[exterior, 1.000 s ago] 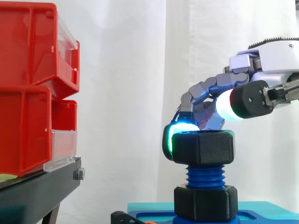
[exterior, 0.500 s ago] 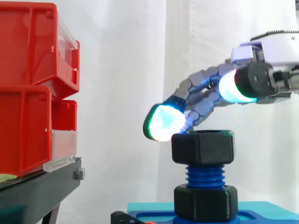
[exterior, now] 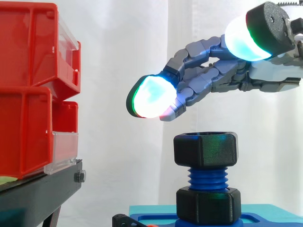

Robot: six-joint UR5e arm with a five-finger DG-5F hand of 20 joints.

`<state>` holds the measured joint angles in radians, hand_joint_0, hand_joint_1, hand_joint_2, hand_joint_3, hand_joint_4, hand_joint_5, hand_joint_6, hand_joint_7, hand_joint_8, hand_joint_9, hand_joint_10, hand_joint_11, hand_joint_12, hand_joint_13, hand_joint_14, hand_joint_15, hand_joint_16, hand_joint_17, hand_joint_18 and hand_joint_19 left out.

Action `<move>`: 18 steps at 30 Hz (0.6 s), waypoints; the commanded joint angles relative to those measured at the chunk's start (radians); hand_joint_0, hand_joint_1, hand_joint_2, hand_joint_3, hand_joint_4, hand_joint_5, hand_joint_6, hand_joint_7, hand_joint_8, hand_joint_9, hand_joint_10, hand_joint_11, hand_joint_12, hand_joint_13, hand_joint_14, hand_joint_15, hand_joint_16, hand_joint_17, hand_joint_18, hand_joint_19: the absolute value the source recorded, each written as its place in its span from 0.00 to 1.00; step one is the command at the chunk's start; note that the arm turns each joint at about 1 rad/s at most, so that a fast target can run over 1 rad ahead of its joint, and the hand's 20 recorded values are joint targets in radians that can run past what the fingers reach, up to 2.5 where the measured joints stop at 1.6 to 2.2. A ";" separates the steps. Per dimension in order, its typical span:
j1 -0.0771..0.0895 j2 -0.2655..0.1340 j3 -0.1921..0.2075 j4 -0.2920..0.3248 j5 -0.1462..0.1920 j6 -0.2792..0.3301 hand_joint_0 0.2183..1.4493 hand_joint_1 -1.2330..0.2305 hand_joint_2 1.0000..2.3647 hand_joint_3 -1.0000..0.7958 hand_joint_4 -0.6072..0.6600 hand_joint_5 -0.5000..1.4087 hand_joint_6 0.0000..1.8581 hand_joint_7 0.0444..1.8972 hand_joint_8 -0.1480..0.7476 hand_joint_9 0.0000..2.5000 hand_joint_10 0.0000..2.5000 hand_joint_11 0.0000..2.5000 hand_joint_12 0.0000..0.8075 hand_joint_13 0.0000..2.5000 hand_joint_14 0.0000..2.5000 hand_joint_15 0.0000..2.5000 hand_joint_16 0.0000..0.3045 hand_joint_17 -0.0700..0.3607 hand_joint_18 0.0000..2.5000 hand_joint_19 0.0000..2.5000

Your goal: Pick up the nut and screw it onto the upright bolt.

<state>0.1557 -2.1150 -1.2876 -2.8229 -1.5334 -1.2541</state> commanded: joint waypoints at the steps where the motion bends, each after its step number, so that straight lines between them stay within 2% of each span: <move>1: 0.010 0.000 -0.001 -0.001 0.013 0.001 0.19 0.76 0.00 0.28 0.58 0.17 0.27 0.33 0.38 0.10 0.00 0.00 0.41 0.00 0.00 0.00 0.15 0.40 0.00 0.00; 4: 0.018 0.000 -0.001 0.000 0.022 0.001 0.20 0.76 0.00 0.28 0.59 0.17 0.27 0.34 0.38 0.10 0.00 0.00 0.40 0.00 0.00 0.00 0.15 0.40 0.00 0.00; 11: 0.024 0.000 -0.001 0.000 0.027 0.004 0.20 0.76 0.00 0.28 0.59 0.18 0.27 0.35 0.38 0.11 0.00 0.00 0.40 0.00 0.00 0.00 0.15 0.40 0.00 0.00; 15: 0.031 0.000 -0.001 0.000 0.061 0.001 0.20 0.76 0.00 0.28 0.60 0.18 0.27 0.36 0.38 0.12 0.00 0.00 0.40 0.00 0.00 0.00 0.15 0.40 0.00 0.00; 18: 0.034 -0.002 -0.001 0.000 0.068 0.001 0.20 0.76 0.00 0.28 0.60 0.18 0.27 0.36 0.38 0.12 0.00 0.00 0.40 0.00 0.00 0.00 0.15 0.40 0.00 0.00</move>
<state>0.1862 -2.1161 -1.2885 -2.8225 -1.4768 -1.2520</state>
